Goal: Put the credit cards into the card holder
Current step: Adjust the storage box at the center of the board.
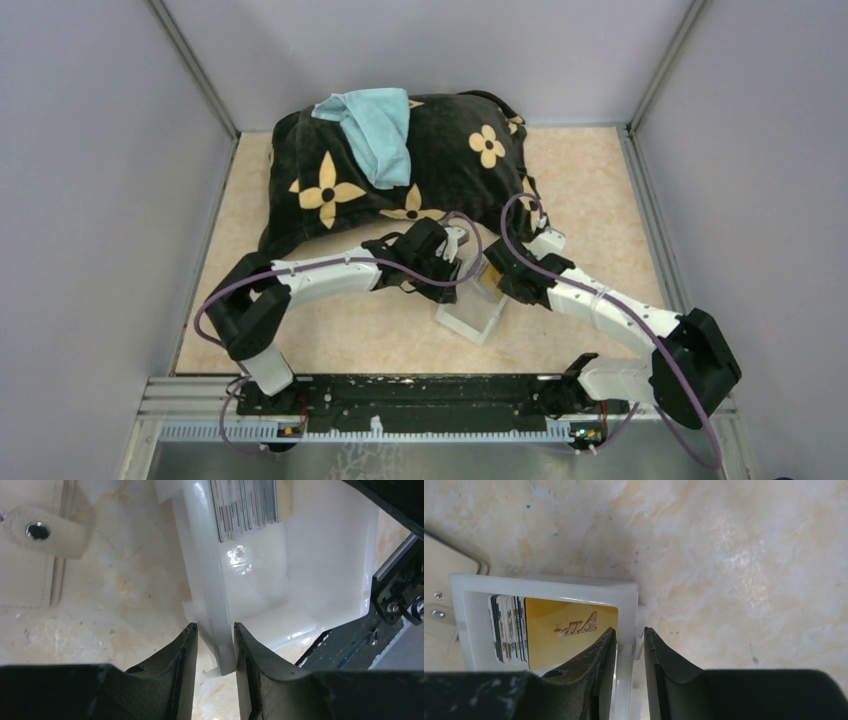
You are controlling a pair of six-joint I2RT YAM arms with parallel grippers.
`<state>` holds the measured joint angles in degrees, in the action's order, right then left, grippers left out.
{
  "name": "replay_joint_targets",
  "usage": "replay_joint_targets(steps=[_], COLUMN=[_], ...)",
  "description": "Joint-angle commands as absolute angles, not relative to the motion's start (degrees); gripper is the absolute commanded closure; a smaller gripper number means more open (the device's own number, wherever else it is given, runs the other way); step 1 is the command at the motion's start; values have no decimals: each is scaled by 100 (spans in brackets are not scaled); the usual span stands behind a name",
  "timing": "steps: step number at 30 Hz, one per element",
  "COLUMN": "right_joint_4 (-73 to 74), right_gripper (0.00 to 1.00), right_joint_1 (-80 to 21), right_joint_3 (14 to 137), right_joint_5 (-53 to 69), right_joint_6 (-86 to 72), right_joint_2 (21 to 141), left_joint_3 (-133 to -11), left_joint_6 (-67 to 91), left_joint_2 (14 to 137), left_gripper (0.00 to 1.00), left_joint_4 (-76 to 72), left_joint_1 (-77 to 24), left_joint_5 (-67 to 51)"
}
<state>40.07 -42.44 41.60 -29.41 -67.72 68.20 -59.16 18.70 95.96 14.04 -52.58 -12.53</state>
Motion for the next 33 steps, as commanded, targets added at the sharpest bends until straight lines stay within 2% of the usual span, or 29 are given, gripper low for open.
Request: replay_joint_targets(steps=[1, 5, 10, 13, 21, 27, 33], right_joint_4=[3341, 3210, 2915, 2772, 2557, 2490, 2597], right_gripper=[73, 73, 73, 72, 68, 55, 45], right_joint_1=[-3859, -3556, -3168, -2972, -2519, -2461, -2461], right_joint_3=[4596, 4963, 5282, 5479, 5852, 6159, 6433], right_joint_5=[-2747, -2725, -2619, -2549, -2468, -2435, -2505], right_joint_6=[-5988, -5566, -5126, -4838, -4201, -3894, -3545], right_joint_2=[6977, 7370, 7786, 8016, 8436, 8540, 8368], left_joint_3=[-6475, -6823, -7207, -7362, -7371, -6597, -5845], left_joint_6=[2130, 2180, 2207, 2226, 2405, 2644, 2782], left_joint_2=[9923, 10169, 10229, 10143, 9603, 8919, 8733], left_gripper=[62, 57, 38, 31, 22, 12, 11], left_joint_4=[1101, 1168, 1341, 1458, 1650, 1458, 968], left_joint_1=[-5405, -5405, -5401, -5399, -5358, -5064, -4102], left_joint_5=[-1124, -890, -573, -412, 272, 1252, 690])
